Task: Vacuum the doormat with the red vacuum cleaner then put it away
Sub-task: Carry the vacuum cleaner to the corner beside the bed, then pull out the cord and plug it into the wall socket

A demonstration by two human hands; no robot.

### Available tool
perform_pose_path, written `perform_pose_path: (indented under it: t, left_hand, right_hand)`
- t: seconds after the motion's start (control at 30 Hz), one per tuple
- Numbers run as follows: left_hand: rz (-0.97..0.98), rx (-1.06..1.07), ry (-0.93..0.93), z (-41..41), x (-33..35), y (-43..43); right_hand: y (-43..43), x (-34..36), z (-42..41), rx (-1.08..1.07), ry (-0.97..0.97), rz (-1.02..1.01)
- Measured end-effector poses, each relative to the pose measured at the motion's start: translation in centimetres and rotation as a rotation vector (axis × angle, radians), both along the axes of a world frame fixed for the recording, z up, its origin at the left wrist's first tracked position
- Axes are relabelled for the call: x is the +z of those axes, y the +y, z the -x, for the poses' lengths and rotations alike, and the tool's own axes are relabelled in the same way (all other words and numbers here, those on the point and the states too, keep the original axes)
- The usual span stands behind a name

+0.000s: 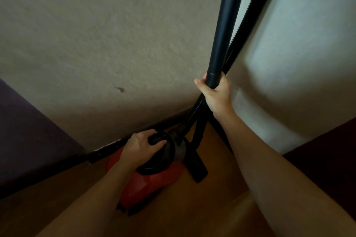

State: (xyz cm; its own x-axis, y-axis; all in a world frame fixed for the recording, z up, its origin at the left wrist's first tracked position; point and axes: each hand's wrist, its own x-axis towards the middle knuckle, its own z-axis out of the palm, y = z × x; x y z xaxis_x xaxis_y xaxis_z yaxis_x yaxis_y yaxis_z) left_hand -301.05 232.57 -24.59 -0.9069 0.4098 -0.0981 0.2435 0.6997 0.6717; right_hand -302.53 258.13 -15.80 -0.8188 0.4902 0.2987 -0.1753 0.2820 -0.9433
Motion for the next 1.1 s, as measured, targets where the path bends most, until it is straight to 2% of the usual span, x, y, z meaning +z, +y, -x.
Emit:
perform_pose_path:
  t: [0.27,0.47,0.6,0.7,0.8,0.9,1.1]
  left_hand:
    - [0.071,0.022,0.017,0.0,-0.2,0.1]
    - [0.000,0.044,0.056,-0.8,0.3,-0.2]
    - [-0.043,0.043,0.174,-2.0,0.7,-1.2]
    - [-0.063,0.042,0.160,-3.9,1.7,-2.5]
    - [-0.035,0.084,0.078,-5.7,2.8,-4.7]
    - [-0.024,0.173,0.033,-7.7,3.2,-8.0]
    - [-0.049,0.237,0.053,-9.1,0.3,-14.6]
  right_hand:
    - [-0.8,-2.3,-1.1,-0.026,-0.048,0.020]
    - [-0.7,-3.9,-2.9,-0.031,-0.208,-0.010]
    - [-2.8,-4.2,-5.8,-0.195,-0.182,0.088]
    - [-6.1,-5.5,-9.1,-0.241,-0.203,0.092]
    - [-8.9,-6.2,-10.8,-0.111,-0.313,-0.011]
    - [-11.3,-6.1,-11.6,0.093,-0.366,-0.218]
    - [-14.4,-7.8,-11.7,0.473,-0.217,-0.658]
